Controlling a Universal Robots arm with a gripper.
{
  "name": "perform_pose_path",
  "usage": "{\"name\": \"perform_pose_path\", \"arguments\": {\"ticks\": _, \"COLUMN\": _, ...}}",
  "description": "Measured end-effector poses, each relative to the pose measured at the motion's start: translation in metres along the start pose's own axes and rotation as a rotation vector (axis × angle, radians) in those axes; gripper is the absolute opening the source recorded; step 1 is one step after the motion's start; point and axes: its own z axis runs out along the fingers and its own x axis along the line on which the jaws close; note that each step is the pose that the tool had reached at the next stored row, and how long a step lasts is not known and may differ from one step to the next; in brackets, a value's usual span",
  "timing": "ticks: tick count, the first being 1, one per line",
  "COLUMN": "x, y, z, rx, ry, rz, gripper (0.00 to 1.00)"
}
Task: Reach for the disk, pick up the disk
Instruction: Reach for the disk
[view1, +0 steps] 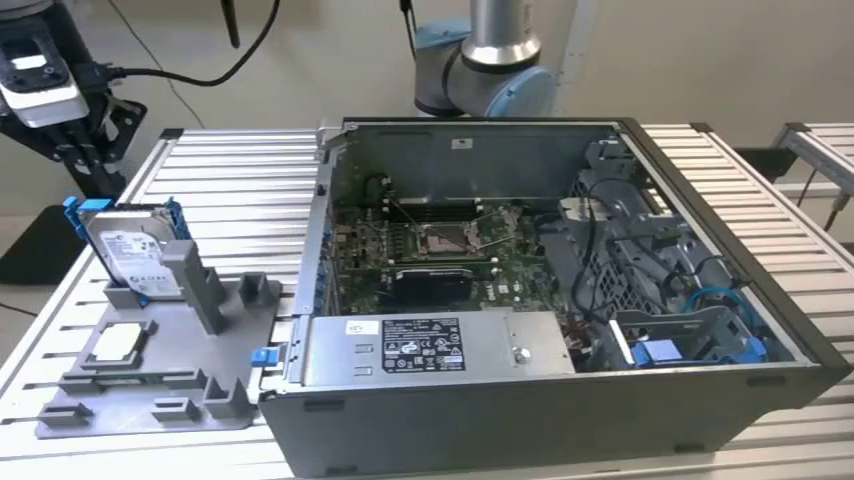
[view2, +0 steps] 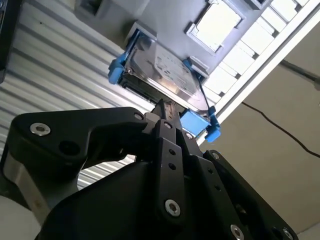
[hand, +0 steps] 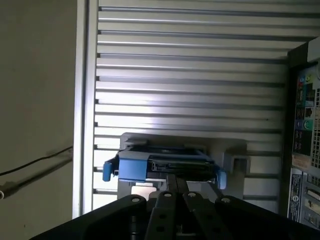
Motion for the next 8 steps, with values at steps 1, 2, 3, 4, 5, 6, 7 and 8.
{"name": "perform_pose_path", "arguments": {"ticks": 1, "x": 0.0038, "y": 0.0006, "z": 0.0000, "rx": 0.0000, "ry": 0.0000, "rz": 0.000, "gripper": 0.00}}
{"name": "perform_pose_path", "arguments": {"ticks": 2, "x": 0.0079, "y": 0.0011, "z": 0.0001, "rx": 0.0000, "ry": 0.0000, "rz": 0.000, "gripper": 0.00}}
{"name": "perform_pose_path", "arguments": {"ticks": 3, "x": 0.0117, "y": 0.0015, "z": 0.0002, "rx": -0.0001, "ry": -0.0001, "rz": 0.000, "gripper": 0.00}}
{"name": "perform_pose_path", "arguments": {"ticks": 4, "x": 0.0156, "y": 0.0019, "z": 0.0002, "rx": 0.0000, "ry": 0.0000, "rz": 0.000, "gripper": 0.00}}
{"name": "perform_pose_path", "arguments": {"ticks": 5, "x": 0.0195, "y": 0.0022, "z": 0.0002, "rx": 0.0000, "ry": 0.0000, "rz": 0.000, "gripper": 0.00}}
{"name": "perform_pose_path", "arguments": {"ticks": 6, "x": 0.0230, "y": 0.0025, "z": 0.0003, "rx": -0.0001, "ry": -0.0001, "rz": 0.000, "gripper": 0.00}}
{"name": "perform_pose_path", "arguments": {"ticks": 7, "x": 0.0258, "y": 0.0028, "z": 0.0003, "rx": 0.0000, "ry": 0.0000, "rz": 0.000, "gripper": 0.00}}
{"name": "perform_pose_path", "arguments": {"ticks": 8, "x": 0.0280, "y": 0.0031, "z": 0.0004, "rx": 0.0000, "ry": 0.0000, "rz": 0.000, "gripper": 0.00}}
